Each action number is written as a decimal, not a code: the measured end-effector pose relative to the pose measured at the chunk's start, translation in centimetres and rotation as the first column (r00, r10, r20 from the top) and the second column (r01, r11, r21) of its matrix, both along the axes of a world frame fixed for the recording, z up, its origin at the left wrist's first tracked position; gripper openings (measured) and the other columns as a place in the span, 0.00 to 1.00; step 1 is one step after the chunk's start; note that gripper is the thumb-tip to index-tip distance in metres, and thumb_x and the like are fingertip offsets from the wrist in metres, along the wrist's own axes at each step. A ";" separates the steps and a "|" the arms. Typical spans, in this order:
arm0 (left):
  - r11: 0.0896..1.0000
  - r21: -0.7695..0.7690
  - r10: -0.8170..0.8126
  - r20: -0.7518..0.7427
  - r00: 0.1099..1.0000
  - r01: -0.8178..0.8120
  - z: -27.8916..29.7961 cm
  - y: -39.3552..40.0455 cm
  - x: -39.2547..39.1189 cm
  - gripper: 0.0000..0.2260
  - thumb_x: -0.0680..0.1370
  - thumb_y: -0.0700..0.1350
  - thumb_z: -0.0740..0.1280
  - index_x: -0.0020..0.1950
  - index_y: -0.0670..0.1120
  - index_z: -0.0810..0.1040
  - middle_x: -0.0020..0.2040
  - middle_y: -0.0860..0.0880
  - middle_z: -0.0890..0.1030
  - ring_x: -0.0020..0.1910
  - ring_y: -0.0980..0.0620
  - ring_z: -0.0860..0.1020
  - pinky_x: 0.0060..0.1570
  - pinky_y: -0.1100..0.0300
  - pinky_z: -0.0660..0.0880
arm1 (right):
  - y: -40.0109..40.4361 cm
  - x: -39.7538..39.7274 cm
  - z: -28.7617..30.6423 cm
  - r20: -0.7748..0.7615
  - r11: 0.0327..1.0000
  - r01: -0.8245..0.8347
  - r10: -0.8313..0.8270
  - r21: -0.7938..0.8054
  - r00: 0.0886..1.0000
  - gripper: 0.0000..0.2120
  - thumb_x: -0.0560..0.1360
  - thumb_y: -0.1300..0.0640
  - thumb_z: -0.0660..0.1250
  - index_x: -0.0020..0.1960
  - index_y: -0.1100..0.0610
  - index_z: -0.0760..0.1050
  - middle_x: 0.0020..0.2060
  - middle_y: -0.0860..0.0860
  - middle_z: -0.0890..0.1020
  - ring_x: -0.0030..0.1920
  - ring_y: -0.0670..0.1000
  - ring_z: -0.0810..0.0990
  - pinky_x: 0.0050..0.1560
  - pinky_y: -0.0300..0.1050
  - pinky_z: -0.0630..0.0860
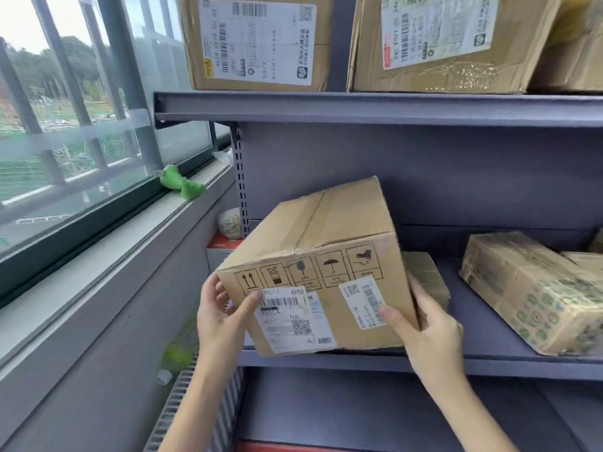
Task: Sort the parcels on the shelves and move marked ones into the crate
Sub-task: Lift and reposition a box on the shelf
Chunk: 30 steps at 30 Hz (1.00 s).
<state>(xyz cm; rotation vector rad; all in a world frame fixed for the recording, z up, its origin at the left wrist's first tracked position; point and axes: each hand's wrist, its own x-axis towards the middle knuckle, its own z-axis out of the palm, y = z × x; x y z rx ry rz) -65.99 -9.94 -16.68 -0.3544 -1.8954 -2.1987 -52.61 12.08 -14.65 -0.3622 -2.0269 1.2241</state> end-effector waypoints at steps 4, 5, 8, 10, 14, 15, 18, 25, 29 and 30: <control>0.999 -0.009 0.041 -0.053 0.998 -0.041 1.6 -0.8 0.0 0.24 0.71 0.36 0.72 0.63 0.49 0.70 0.53 0.53 0.79 0.47 0.63 0.79 0.46 0.62 0.78 | -1.1 -0.9 -1.4 -0.045 0.994 -0.054 0.050 -0.095 0.998 0.33 0.65 0.44 0.70 0.68 0.49 0.69 0.56 0.42 0.80 0.57 0.41 0.78 0.61 0.42 0.73; 0.998 -0.001 0.058 -0.058 0.997 -0.058 1.7 -1.1 0.1 0.24 0.71 0.36 0.72 0.62 0.51 0.70 0.53 0.54 0.79 0.48 0.63 0.79 0.48 0.59 0.78 | -1.2 -1.2 -1.5 -0.055 0.993 -0.063 0.057 -0.103 0.997 0.32 0.65 0.44 0.70 0.68 0.48 0.69 0.54 0.38 0.81 0.56 0.39 0.78 0.58 0.36 0.74; 0.994 0.007 0.105 -0.064 0.992 -0.105 2.1 -2.1 0.2 0.25 0.70 0.36 0.72 0.64 0.50 0.70 0.58 0.50 0.78 0.56 0.55 0.77 0.55 0.50 0.76 | -1.6 -2.2 -1.6 -0.070 0.988 -0.101 0.093 -0.120 0.993 0.28 0.67 0.47 0.70 0.66 0.46 0.70 0.49 0.32 0.81 0.53 0.35 0.79 0.52 0.28 0.74; 0.993 -0.011 0.114 -0.080 0.990 -0.115 2.4 -2.7 0.0 0.26 0.70 0.36 0.72 0.65 0.49 0.70 0.61 0.47 0.76 0.60 0.50 0.75 0.58 0.47 0.74 | -2.1 -2.8 -2.2 -0.086 0.978 -0.137 0.125 -0.158 0.988 0.25 0.68 0.50 0.70 0.64 0.47 0.72 0.48 0.34 0.82 0.52 0.37 0.80 0.51 0.30 0.74; 0.993 -0.061 0.098 -0.107 0.989 -0.105 2.5 -3.0 -0.6 0.27 0.69 0.34 0.73 0.64 0.50 0.70 0.62 0.44 0.75 0.61 0.47 0.74 0.59 0.44 0.74 | -2.8 -3.4 -3.8 -0.109 0.964 -0.149 0.127 -0.220 0.986 0.21 0.71 0.55 0.69 0.63 0.51 0.74 0.49 0.35 0.82 0.52 0.40 0.81 0.49 0.29 0.75; 0.993 -0.062 0.095 -0.107 0.990 -0.102 2.4 -3.0 -0.7 0.27 0.69 0.33 0.72 0.64 0.50 0.70 0.62 0.43 0.75 0.61 0.47 0.74 0.59 0.43 0.74 | -2.8 -3.5 -4.0 -0.109 0.963 -0.144 0.122 -0.227 0.987 0.21 0.71 0.56 0.69 0.63 0.51 0.74 0.49 0.35 0.82 0.52 0.40 0.80 0.49 0.29 0.75; 0.994 -0.076 0.073 -0.103 0.992 -0.081 1.5 -2.9 -1.0 0.26 0.69 0.32 0.72 0.61 0.54 0.69 0.60 0.45 0.75 0.61 0.47 0.74 0.58 0.45 0.74 | -2.8 -3.8 -4.7 -0.098 0.958 -0.137 0.116 -0.251 0.988 0.21 0.71 0.59 0.70 0.63 0.50 0.73 0.49 0.34 0.82 0.52 0.39 0.80 0.50 0.30 0.75; 0.990 -0.135 -0.035 0.024 0.999 0.038 -2.8 -2.3 -1.0 0.29 0.71 0.34 0.70 0.66 0.54 0.64 0.60 0.47 0.76 0.58 0.51 0.77 0.58 0.51 0.75 | -2.4 -4.3 -7.3 0.031 0.959 -0.060 0.071 -0.278 0.997 0.16 0.71 0.63 0.70 0.56 0.50 0.75 0.44 0.37 0.82 0.48 0.37 0.81 0.48 0.33 0.77; 0.979 -0.153 -0.118 0.097 0.988 0.131 -3.4 -2.2 -1.9 0.26 0.73 0.37 0.69 0.66 0.54 0.65 0.56 0.50 0.80 0.56 0.52 0.78 0.57 0.53 0.75 | -1.5 -4.9 -6.8 0.104 0.971 -0.053 0.079 -0.231 0.991 0.12 0.70 0.62 0.71 0.50 0.50 0.75 0.43 0.39 0.81 0.48 0.44 0.81 0.48 0.41 0.77; 0.974 -0.177 -0.122 0.107 0.987 0.140 -3.1 -2.3 -2.2 0.25 0.73 0.37 0.70 0.63 0.57 0.67 0.55 0.51 0.80 0.57 0.51 0.78 0.56 0.55 0.75 | -1.3 -5.0 -6.4 0.130 0.976 -0.052 0.081 -0.213 0.988 0.11 0.70 0.62 0.72 0.49 0.50 0.75 0.42 0.40 0.81 0.49 0.47 0.82 0.47 0.41 0.77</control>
